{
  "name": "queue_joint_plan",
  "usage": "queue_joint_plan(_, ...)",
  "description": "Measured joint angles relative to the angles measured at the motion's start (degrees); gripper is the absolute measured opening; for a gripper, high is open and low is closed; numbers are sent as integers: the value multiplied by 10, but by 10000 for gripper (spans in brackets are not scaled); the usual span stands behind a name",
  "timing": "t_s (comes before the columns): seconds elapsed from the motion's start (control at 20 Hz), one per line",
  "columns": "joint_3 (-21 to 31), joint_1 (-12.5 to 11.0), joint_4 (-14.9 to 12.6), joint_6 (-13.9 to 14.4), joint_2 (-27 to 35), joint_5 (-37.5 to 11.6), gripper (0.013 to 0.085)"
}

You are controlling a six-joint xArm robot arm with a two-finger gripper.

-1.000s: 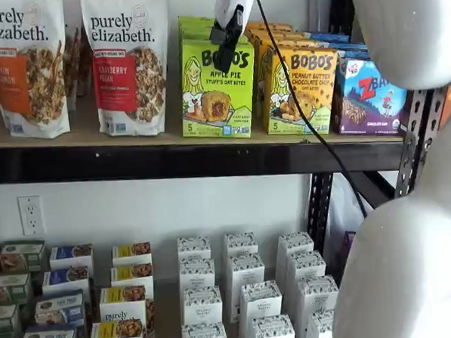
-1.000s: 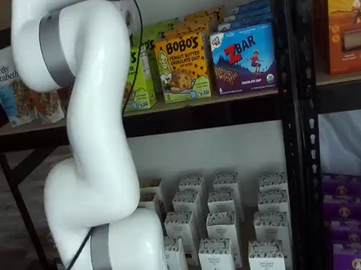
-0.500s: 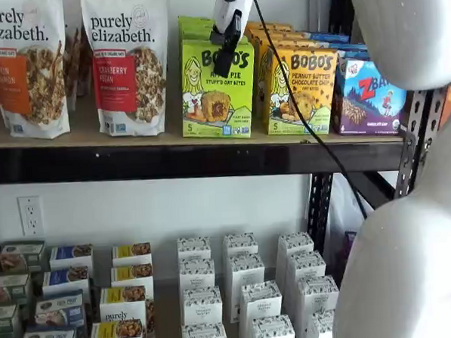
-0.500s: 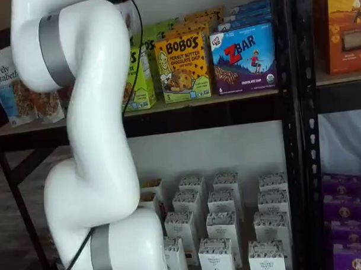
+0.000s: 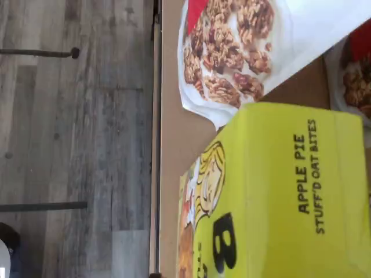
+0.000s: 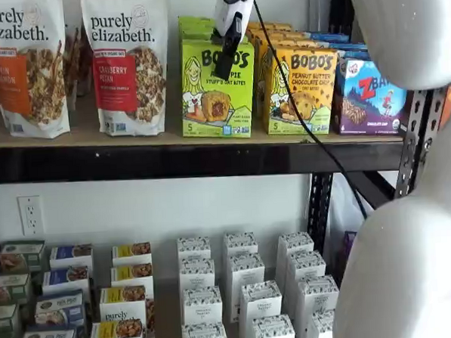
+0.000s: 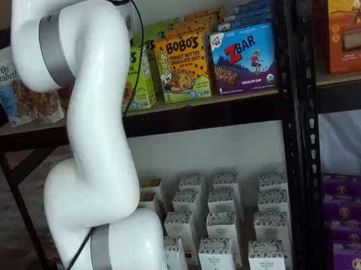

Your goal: Pick the green box on the top shelf, the fourth from the left

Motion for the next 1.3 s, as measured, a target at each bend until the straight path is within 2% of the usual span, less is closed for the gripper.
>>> queue_joint_plan(0.55, 11, -2, 1, -3, -6, -6, 850)
queue_joint_plan(0.65, 12, -2, 3, -4, -6, -7, 770)
queue_joint_plan(0.8, 12, -3, 6, -4, -7, -6, 730)
queue_joint_plan(0.95, 14, -2, 5, -3, -8, -8, 650)
queue_joint_plan(1.3, 7, -4, 7, -4, -4, -5, 650)
